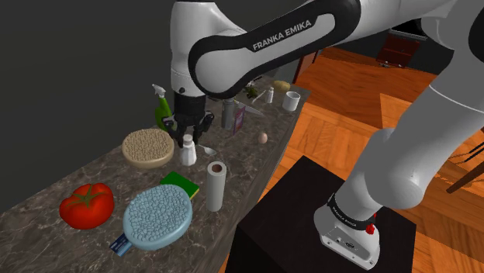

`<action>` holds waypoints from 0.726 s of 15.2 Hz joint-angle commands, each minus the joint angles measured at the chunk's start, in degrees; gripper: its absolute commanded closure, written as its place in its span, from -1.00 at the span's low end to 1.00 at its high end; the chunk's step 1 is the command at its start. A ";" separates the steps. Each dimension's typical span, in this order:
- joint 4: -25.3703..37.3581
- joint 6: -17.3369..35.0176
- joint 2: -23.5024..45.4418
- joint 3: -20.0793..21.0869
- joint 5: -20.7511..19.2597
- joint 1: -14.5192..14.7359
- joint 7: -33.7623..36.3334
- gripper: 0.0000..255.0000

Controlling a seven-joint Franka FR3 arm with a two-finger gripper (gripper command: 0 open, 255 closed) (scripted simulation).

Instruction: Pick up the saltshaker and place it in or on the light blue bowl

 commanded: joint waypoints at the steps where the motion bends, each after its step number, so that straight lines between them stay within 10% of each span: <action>1: 2.05 -0.31 1.69 1.56 -0.86 1.24 3.41 1.00; 11: 12.50 -2.06 10.89 6.06 -6.37 6.69 16.06 1.00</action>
